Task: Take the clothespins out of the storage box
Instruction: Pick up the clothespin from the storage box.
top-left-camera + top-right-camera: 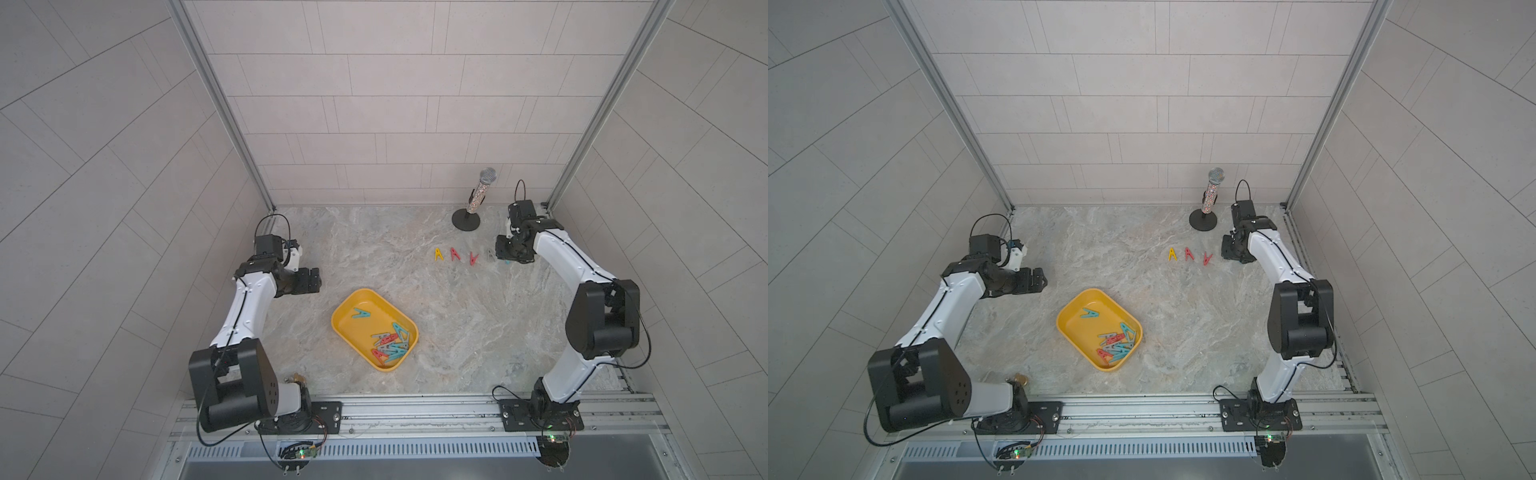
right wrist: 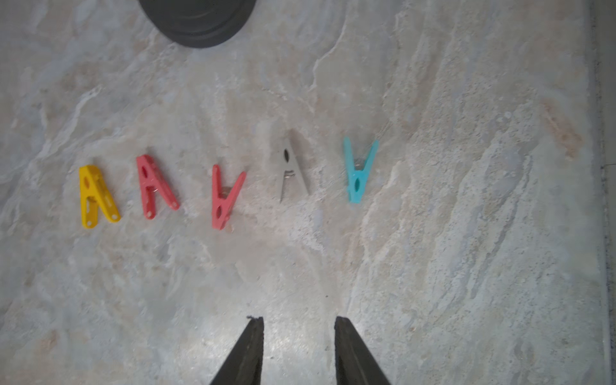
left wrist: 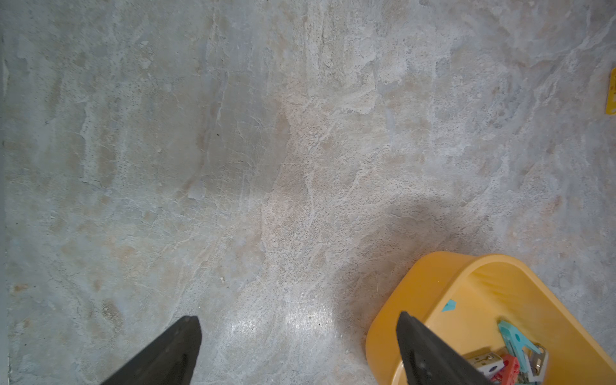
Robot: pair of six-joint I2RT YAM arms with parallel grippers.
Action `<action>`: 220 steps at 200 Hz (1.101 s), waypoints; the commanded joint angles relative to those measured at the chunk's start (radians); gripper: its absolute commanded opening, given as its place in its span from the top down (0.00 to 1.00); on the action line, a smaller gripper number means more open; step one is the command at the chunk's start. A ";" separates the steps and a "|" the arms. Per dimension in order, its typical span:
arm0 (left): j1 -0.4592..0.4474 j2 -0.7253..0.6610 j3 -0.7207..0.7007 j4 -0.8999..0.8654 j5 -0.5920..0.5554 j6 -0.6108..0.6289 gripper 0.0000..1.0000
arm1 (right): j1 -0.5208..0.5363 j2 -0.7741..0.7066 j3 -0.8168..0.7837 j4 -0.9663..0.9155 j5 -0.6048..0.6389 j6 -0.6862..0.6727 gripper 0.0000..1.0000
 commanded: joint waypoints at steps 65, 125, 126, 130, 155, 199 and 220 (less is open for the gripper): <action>0.005 0.005 0.027 -0.039 0.091 0.031 0.00 | 0.330 -0.227 -0.210 0.104 -0.074 0.020 0.63; 0.005 0.002 0.027 -0.040 0.081 0.031 0.00 | 0.551 -0.212 -0.249 0.242 -0.141 0.007 0.64; 0.005 0.002 0.027 -0.040 0.080 0.031 0.00 | 0.554 -0.212 -0.250 0.242 -0.142 0.006 0.64; 0.005 0.001 0.027 -0.040 0.075 0.030 0.00 | 0.567 -0.207 -0.248 0.251 -0.147 0.006 0.64; 0.006 0.001 0.029 -0.036 0.058 0.027 0.00 | 0.653 -0.178 -0.239 0.298 -0.170 -0.013 0.64; 0.006 -0.001 0.028 -0.032 0.032 0.023 0.00 | 0.786 -0.073 -0.158 0.302 -0.182 -0.088 0.64; 0.007 -0.003 0.028 -0.031 0.017 0.020 0.00 | 0.831 0.004 -0.096 0.280 -0.186 -0.120 0.64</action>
